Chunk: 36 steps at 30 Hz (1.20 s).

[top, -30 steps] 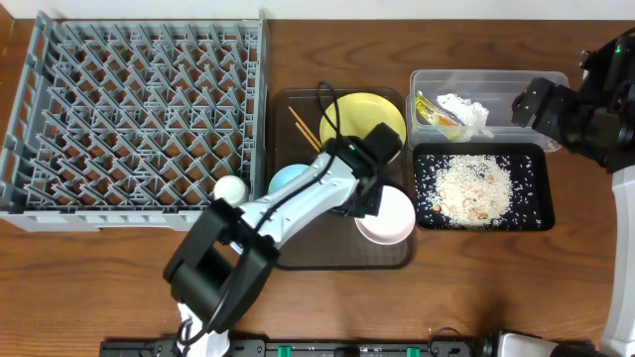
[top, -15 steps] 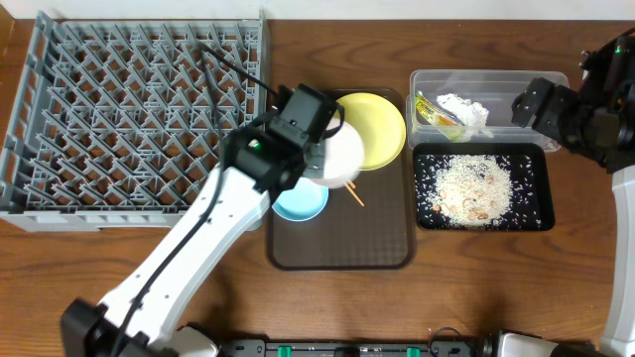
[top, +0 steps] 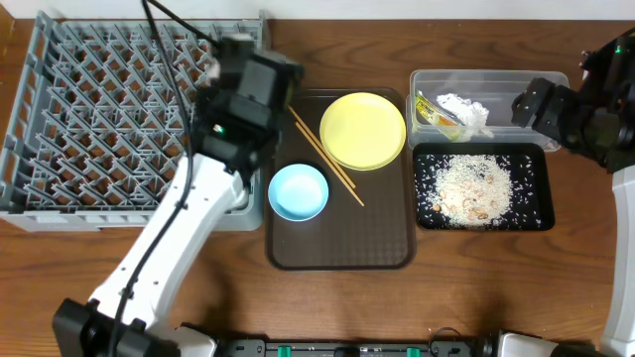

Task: Sort waste into correct bins and load items into the dishwasher
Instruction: 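Lift the pink bowl with the left gripper and carry it left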

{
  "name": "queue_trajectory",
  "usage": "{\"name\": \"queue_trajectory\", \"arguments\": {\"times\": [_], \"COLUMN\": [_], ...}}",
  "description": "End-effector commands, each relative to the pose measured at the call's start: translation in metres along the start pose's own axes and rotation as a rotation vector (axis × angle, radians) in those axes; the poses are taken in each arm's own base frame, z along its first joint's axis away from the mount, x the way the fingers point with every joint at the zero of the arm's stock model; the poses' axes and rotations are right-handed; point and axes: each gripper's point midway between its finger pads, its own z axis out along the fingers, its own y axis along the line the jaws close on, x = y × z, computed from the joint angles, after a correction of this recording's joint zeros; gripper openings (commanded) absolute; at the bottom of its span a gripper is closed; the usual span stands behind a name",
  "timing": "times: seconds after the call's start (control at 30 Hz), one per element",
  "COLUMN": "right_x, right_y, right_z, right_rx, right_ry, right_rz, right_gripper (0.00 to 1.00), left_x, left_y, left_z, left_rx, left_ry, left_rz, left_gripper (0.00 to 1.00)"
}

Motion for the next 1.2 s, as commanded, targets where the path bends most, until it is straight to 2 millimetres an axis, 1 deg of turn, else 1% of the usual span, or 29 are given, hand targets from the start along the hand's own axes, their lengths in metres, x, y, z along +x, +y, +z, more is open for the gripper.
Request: {"name": "queue_trajectory", "arguments": {"times": [0.0, 0.13, 0.2, 0.27, 0.4, 0.5, 0.63, 0.73, 0.87, 1.17], "right_x": [0.001, 0.001, 0.001, 0.001, 0.001, 0.001, 0.001, 0.001, 0.001, 0.001], "right_y": [-0.003, -0.003, -0.003, -0.003, -0.003, -0.003, -0.003, -0.003, -0.003, -0.003], "right_z": [0.003, 0.003, 0.003, 0.003, 0.003, 0.003, 0.003, 0.003, 0.003, 0.003], "right_rx": [0.009, 0.009, 0.009, 0.008, 0.009, 0.009, 0.009, 0.009, 0.009, 0.008], "right_ry": [0.008, 0.008, 0.008, 0.008, 0.008, 0.008, 0.008, 0.008, 0.008, 0.008], "right_rz": [-0.003, -0.003, -0.003, -0.003, -0.003, -0.003, -0.003, -0.003, -0.003, -0.003], "right_gripper": [0.99, 0.99, 0.99, 0.99, 0.99, 0.99, 0.99, 0.99, 0.99, 0.99], "left_x": [-0.007, -0.014, -0.021, -0.028, -0.04, -0.043, -0.037, -0.027, -0.016, -0.007], "left_y": [0.019, 0.014, 0.013, 0.009, -0.01, -0.01, -0.006, -0.007, -0.015, -0.02], "left_z": [0.024, 0.051, 0.064, 0.075, 0.098, 0.111, 0.131, 0.144, 0.154, 0.173], "left_rx": [-0.103, -0.135, -0.189, -0.237, -0.27, -0.351, -0.407, -0.417, -0.414, -0.427], "left_ry": [-0.005, -0.028, -0.059, -0.092, -0.147, -0.168, -0.156, -0.132, -0.114, -0.122], "left_rz": [0.0, 0.01, 0.024, 0.067, 0.192, 0.215, 0.253, 0.268, 0.291, 0.268], "left_gripper": [0.07, 0.08, 0.07, 0.07, 0.07, 0.07, 0.07, 0.07, 0.07, 0.07]}}
